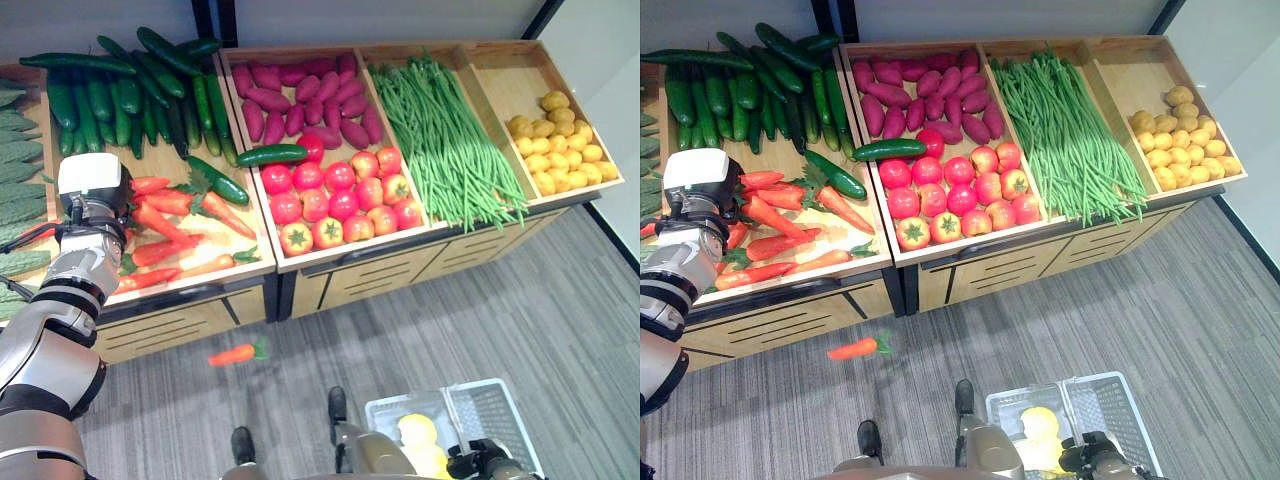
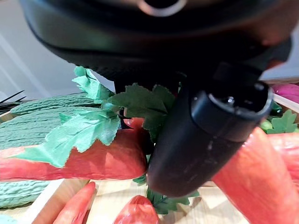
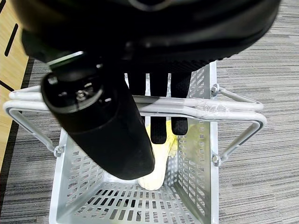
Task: Get the vegetables into the basket
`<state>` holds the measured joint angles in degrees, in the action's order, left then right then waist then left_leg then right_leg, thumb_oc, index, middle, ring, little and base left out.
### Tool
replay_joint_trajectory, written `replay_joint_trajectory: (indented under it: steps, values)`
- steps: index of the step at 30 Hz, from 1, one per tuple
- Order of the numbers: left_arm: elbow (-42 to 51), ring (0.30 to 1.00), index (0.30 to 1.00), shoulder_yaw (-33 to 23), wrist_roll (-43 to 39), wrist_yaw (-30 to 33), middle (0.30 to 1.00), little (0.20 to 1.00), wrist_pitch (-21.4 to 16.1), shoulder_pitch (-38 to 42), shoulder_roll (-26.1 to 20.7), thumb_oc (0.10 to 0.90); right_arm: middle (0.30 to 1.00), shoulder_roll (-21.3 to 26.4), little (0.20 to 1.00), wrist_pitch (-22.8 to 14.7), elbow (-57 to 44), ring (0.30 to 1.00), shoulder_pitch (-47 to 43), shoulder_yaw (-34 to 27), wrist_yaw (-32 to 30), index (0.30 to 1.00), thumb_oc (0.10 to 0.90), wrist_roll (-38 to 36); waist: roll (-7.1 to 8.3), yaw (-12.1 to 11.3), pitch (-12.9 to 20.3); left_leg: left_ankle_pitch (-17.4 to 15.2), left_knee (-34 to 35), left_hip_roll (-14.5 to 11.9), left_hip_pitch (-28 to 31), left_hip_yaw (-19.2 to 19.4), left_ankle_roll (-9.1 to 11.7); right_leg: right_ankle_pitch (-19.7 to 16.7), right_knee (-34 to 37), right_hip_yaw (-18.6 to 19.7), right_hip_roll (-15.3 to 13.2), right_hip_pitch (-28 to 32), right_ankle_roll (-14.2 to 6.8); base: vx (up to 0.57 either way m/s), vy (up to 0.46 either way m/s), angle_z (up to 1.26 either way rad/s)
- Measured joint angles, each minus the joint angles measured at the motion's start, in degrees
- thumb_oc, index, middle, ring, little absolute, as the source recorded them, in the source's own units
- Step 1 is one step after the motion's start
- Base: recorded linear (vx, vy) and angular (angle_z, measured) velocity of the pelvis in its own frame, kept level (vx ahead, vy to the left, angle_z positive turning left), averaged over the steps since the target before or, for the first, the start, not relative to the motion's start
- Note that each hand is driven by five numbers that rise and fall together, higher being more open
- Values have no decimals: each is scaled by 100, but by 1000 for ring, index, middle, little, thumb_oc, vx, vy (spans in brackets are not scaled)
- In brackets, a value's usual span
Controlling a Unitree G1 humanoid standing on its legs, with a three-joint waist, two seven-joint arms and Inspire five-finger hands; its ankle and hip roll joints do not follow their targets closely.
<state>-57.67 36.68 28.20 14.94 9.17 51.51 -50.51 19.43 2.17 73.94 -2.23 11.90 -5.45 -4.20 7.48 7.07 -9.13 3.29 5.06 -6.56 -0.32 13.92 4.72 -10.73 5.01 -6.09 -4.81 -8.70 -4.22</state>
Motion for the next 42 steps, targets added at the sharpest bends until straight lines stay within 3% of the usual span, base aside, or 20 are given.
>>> replay_joint_trajectory:
  steps: [9,22,28,42]
  values:
    - [235,300,300,221,-3,-15,300,300,-93,23,-2,400,300,-51,300,27,26,300,1,35,17,300,400,11,-58,-13,30,0,0,-3,253,-2,1,16,3,-15,-7,264,19,8,6,0]
    - [1144,300,300,218,-148,-19,300,300,-209,23,16,400,300,41,300,220,215,300,-2,-26,53,300,400,161,-510,-94,358,-3,26,-8,486,-150,3,79,6,-132,-16,572,20,-7,6,5]
    - [1475,300,300,213,-183,-20,300,300,-207,23,8,400,300,66,300,303,284,300,125,-60,75,300,400,161,-526,-171,558,9,23,-6,522,-262,3,119,7,-236,-30,671,-15,-15,23,10]
    - [1611,300,300,213,-181,-181,300,300,-151,20,4,400,300,140,300,383,323,300,237,-490,137,300,400,218,-461,-86,593,-16,4,59,626,-237,-16,122,1,-156,-50,756,-26,1,31,-1]
